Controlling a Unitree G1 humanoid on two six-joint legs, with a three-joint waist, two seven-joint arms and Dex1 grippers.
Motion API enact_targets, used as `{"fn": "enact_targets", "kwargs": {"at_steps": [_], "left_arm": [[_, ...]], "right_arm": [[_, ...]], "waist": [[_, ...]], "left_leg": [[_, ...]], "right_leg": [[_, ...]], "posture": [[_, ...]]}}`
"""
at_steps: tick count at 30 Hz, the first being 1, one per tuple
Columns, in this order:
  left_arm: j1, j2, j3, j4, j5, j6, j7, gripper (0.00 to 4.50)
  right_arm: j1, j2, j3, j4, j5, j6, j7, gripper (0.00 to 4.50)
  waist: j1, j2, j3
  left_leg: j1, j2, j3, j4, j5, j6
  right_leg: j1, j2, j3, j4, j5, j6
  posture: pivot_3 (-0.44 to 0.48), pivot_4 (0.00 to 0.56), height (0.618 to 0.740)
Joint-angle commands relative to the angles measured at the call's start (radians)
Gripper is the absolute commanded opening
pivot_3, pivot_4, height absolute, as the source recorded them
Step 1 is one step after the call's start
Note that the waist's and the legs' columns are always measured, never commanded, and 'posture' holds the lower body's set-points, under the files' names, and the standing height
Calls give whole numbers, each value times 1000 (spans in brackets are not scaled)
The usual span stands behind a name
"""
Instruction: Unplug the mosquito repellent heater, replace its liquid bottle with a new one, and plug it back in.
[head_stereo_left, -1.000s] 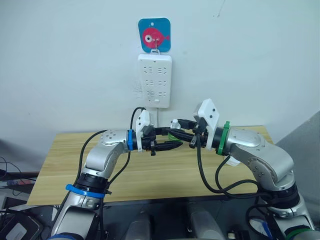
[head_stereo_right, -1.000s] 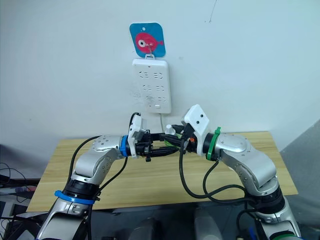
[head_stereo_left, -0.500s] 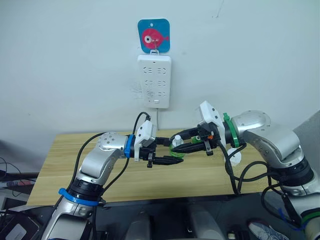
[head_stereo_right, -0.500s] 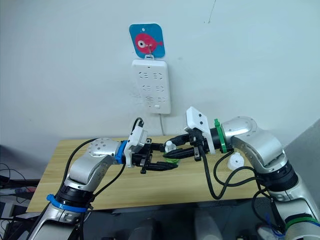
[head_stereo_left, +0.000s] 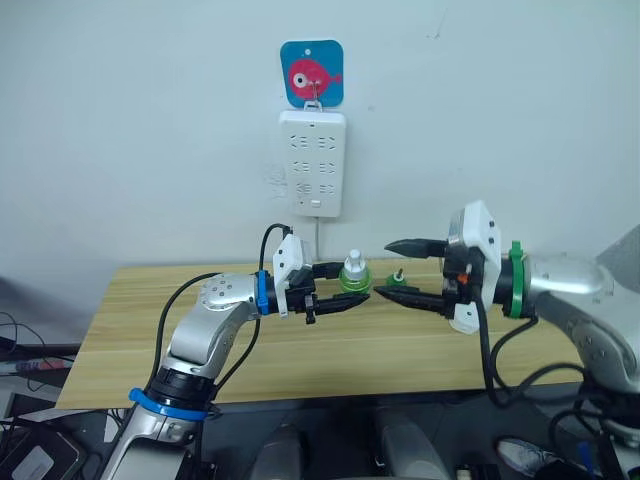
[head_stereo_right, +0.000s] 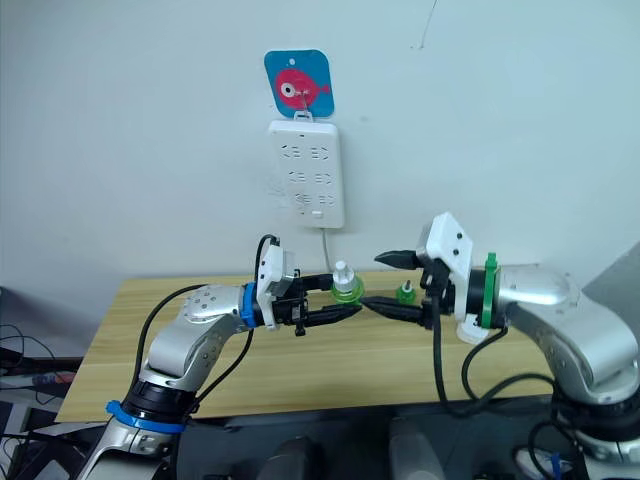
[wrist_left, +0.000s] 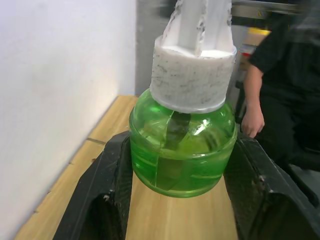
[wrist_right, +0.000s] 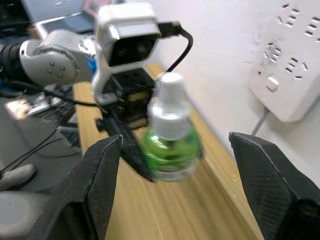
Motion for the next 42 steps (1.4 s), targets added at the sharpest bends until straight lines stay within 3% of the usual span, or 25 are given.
{"fn": "enact_targets", "kwargs": {"at_steps": [1,8,11,16,17,19,24,29,33,38,42], "left_arm": [[-25,-19,2,-5,11,-32,24,2212],[-40,-35,-6,2,17,-35,28,2212],[-34,-33,-6,-12,15,-32,29,2212],[-23,-25,-6,-31,13,-27,29,2212],[-20,-22,-6,-36,12,-25,28,2212],[-15,-14,-5,-44,10,-22,23,2212],[7,75,0,-109,-52,32,-90,2212],[26,142,10,-153,-81,58,-145,2212],[32,133,9,-165,-78,58,-124,2212],[53,121,5,-173,-75,46,-94,2212],[61,103,7,-150,-60,20,-66,2212]], "right_arm": [[12,84,50,-63,-90,-23,-185,3565],[15,179,159,-17,-182,-50,-289,3565],[18,186,160,-11,-169,-56,-277,2977],[15,184,163,-10,-151,-68,-251,1136],[14,180,166,-11,-145,-70,-237,1034],[11,169,169,-11,-133,-75,-208,1045],[-108,4,190,157,-101,-203,153,1045],[-271,-85,291,366,-113,-270,452,1045],[-309,-74,256,377,-38,-186,463,1045],[-274,-103,180,336,-49,-177,396,2772],[-164,-174,87,230,-43,-170,340,2802]], "waist": [[-4,0,-1],[-7,1,-2],[-7,1,-2],[-6,1,-3],[-5,1,-3],[-4,1,-2],[-5,1,-2],[-2,2,-2],[7,2,-2],[17,2,-2],[28,2,-2]], "left_leg": [[0,0,0,0,0,0],[0,0,0,2,0,0],[0,0,0,2,0,0],[0,1,0,2,0,0],[0,1,0,2,0,0],[0,1,0,2,0,0],[1,1,0,2,0,0],[14,3,2,0,-2,3],[12,2,0,0,-2,3],[11,2,-3,1,-2,3],[11,2,-3,1,-2,3]], "right_leg": [[0,1,0,0,0,0],[1,6,1,0,0,0],[1,6,1,0,0,0],[1,7,1,0,0,0],[1,7,1,0,0,0],[1,7,1,0,0,0],[2,7,1,-1,0,0],[14,11,0,-3,-2,-1],[14,10,-1,-3,-2,-1],[14,5,0,-3,-1,-1],[13,5,0,-4,-2,-1]], "posture": [[-166,135,733],[-162,132,733],[-154,131,733],[-140,131,733],[-140,131,733],[-140,131,733],[-102,142,733],[-87,145,733],[-57,140,733],[-81,142,733],[-96,146,733]]}}
